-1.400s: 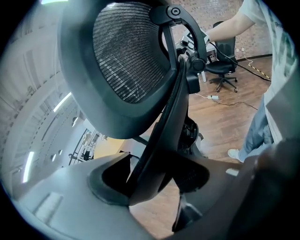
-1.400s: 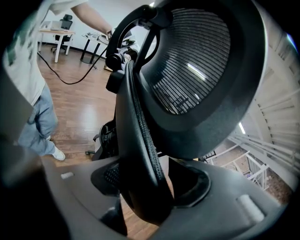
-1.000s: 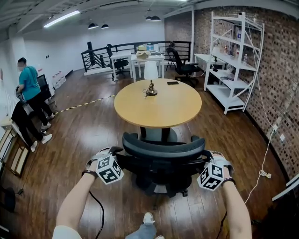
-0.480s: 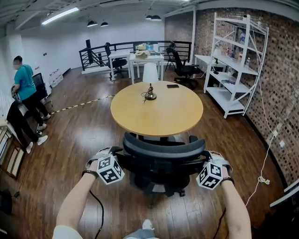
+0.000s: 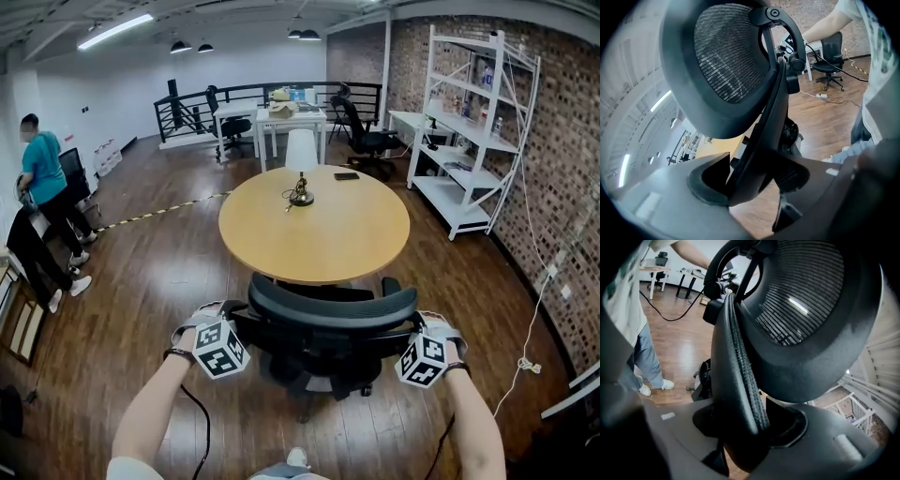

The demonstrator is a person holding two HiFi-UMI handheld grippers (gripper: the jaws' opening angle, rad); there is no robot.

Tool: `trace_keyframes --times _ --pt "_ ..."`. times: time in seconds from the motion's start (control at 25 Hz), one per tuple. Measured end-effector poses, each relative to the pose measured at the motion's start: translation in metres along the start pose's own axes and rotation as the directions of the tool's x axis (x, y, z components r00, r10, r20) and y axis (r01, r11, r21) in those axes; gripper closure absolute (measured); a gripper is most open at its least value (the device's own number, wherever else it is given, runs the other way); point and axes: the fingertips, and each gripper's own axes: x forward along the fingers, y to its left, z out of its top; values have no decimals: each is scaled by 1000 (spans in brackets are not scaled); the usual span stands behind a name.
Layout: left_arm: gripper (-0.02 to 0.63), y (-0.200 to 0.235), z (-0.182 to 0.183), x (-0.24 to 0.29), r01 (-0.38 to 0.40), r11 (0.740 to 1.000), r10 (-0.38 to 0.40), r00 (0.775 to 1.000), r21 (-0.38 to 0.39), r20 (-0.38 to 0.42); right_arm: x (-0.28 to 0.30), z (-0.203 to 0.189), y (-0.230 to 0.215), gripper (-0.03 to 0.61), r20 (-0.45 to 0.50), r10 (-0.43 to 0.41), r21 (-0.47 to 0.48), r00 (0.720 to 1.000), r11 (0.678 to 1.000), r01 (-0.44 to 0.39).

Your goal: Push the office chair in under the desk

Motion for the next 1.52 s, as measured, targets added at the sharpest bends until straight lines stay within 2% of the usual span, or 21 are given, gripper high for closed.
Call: trace_keyframes --times 0.2,0.4,0.56,0.88,1.04,1.24,1.52 --pt "320 1 -2 4 1 1000 -1 1000 -2 4 1 1 3 365 13 -24 10 1000 1000 24" --pt "313 -1 -1 1 -41 999 42 998 -17 41 -4 3 1 320 15 -63 68 998 996 62" --pt "311 -3 -6 -12 -91 996 92 995 -23 46 -17 9 0 281 9 -102 73 995 992 101" --pt "313 -18 10 -37 -164 984 169 983 -65 71 -57 5 -1 279 43 -184 95 982 979 179" --pt "318 -33 14 -61 -202 974 210 975 -100 76 -82 15 13 279 55 -202 90 978 976 197" --pt "341 -67 25 -93 -216 961 237 965 -170 113 -104 17 43 309 79 -206 98 975 975 198" --pt "373 -116 38 -134 -208 959 236 962 -193 137 -139 36 83 369 124 -201 74 972 978 193"
